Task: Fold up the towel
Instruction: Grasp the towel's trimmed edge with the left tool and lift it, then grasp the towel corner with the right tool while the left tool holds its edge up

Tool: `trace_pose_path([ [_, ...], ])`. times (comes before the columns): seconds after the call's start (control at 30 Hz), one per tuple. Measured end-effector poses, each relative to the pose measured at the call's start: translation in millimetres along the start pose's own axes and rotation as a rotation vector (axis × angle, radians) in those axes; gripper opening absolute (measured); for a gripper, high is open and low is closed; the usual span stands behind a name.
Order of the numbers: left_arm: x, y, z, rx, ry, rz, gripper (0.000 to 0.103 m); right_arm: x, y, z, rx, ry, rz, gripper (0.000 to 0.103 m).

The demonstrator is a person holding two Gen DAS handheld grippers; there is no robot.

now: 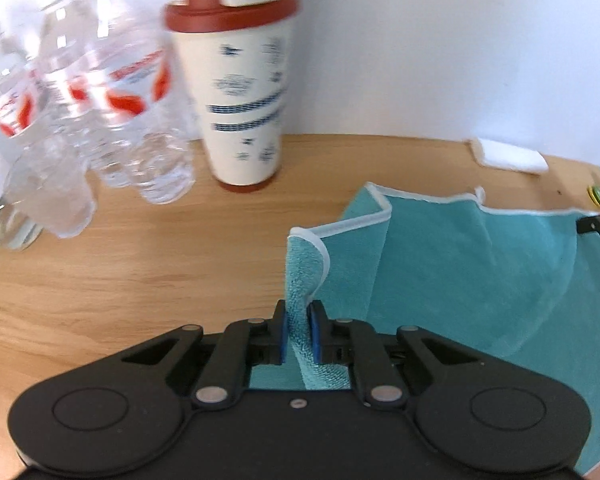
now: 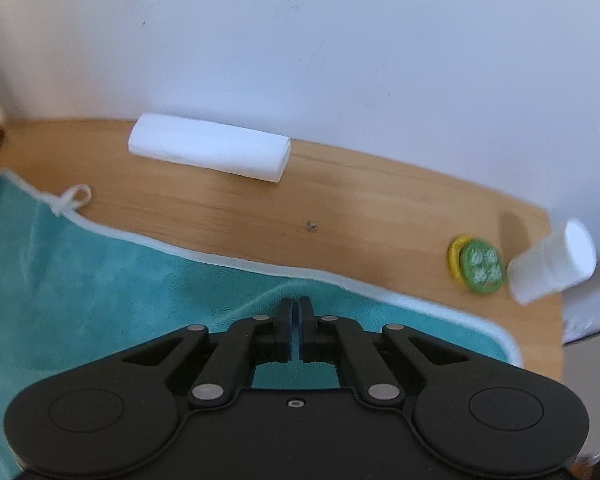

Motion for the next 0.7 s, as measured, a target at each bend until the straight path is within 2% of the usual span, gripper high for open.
trace_pose_path([
  [0.07, 0, -1, -5, -0.002, -0.001, 0.003, 0.011, 2, -18, -13, -0.033, -0.006, 0.030, 0.011],
  [0.13, -1, -1, -9, -0.001, 0.002, 0.006, 0.011, 5, -31, -30, -0.073, -0.024, 0.045, 0.035],
  [0.23, -3, -2, -11, 0.021, 0.017, 0.011, 0.011, 12, -53, -79, -0.235, -0.053, 0.052, 0.035],
  [0.3, -4, -3, -11, 0.043, 0.030, 0.015, 0.011, 16, -66, -125, -0.386, -0.097, 0.052, 0.037],
  [0.37, -6, -4, -10, 0.065, 0.042, 0.018, 0.011, 24, -83, -175, -0.525, -0.187, 0.079, 0.039],
  [0.43, -8, -5, -10, 0.087, 0.055, 0.022, 0.011, 34, -97, -222, -0.618, -0.308, 0.101, 0.044],
  [0.57, -12, -8, -9, 0.130, 0.080, 0.029, 0.010, 43, -96, -295, -0.620, -0.471, 0.112, 0.044],
  [0.7, -14, -10, -10, 0.156, 0.108, 0.033, 0.010, 40, -93, -312, -0.651, -0.443, 0.117, 0.044],
])
Point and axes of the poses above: each gripper's, at about its wrist camera, not at the fingertips, and y roughly the way its jaws point, z to its right, x to its underside, the point moved 8 cm from there along y, roughly the way its jaws point, and after that the axes turned 6 degrees about -z, right-handed, at the moved point
